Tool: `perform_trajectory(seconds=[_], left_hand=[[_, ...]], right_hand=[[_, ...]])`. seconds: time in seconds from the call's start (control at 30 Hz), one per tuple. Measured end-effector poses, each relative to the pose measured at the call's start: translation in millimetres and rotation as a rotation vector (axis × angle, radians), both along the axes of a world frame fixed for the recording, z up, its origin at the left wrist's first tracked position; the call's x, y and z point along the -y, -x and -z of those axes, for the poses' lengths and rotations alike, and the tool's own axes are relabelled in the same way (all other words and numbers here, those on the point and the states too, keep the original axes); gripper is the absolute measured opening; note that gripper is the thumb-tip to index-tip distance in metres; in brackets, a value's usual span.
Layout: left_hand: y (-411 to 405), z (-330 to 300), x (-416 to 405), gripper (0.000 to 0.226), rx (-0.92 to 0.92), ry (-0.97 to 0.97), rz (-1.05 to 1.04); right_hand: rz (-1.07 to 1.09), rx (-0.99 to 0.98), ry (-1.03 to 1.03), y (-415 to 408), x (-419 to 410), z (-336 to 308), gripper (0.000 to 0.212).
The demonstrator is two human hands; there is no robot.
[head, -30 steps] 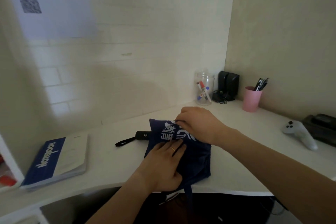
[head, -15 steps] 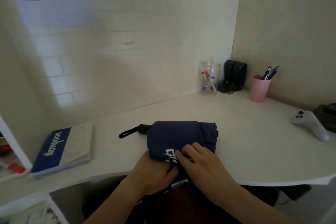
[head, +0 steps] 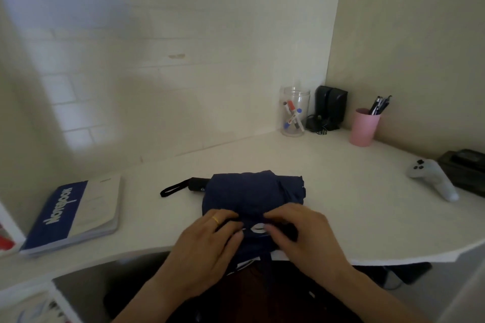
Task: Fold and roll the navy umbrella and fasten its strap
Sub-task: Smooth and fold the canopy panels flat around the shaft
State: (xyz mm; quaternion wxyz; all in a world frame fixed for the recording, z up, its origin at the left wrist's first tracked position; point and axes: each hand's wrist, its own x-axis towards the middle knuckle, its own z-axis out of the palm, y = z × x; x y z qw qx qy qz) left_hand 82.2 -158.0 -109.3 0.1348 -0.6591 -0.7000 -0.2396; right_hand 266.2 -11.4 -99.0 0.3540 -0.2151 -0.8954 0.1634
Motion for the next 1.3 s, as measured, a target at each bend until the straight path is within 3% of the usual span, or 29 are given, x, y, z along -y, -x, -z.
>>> perform_trajectory(seconds=[0.07,0.13,0.23,0.4,0.47,0.53,0.63,0.7,0.87,0.93,1.0,1.1,1.2,1.3], left_hand=[[2,4,-3,0.047,-0.032,0.000,-0.006],[2,8,-4,0.042,-0.054,-0.002,-0.021],[0,13,-4,0.037,-0.085,0.014,-0.030],[-1,21,2,0.044,-0.154,0.057,-0.058],[-1,23,3,0.044,-0.166,0.067,-0.069],[-1,22,3,0.044,-0.179,0.075,-0.067],[0,22,2,0.043,-0.191,0.069,-0.058],[0,22,1,0.043,-0.186,0.065,-0.066],[-1,22,-1,0.042,-0.184,0.069,-0.062],[-2,22,-1,0.041,-0.171,0.070,-0.060],[-2,20,-1,0.041,-0.174,0.070,-0.061],[-1,19,-1,0.043,-0.185,0.081,-0.058],[-2,17,-1,0.044,-0.181,0.085,-0.059],[-3,15,-1,0.043,-0.172,0.076,-0.065]], right_hand=[[0.215,-0.222,0.093,-12,-8,-12,0.019],[0.328,-0.267,0.282,-15,-16,-20,0.026],[0.294,-0.174,0.501,-9,-32,-20,0.020],[0.109,-0.397,0.930,-19,-45,-22,0.004],[0.187,-0.423,0.837,-18,-39,-21,0.004],[0.339,-0.379,0.560,-16,-30,-19,0.012],[0.331,-0.151,0.378,-10,-20,-20,0.018],[0.276,-0.113,0.468,-11,-26,-17,0.010],[0.083,-0.433,0.977,-22,-46,-19,0.008],[0.160,-0.468,0.933,-23,-47,-17,0.006],[0.313,-0.450,0.681,-25,-41,-19,0.011],[0.286,-0.230,0.433,-25,-23,-27,0.012],[0.219,-0.043,0.471,-18,-18,-22,0.015],[0.146,-0.176,0.625,-26,-25,-20,0.010]])
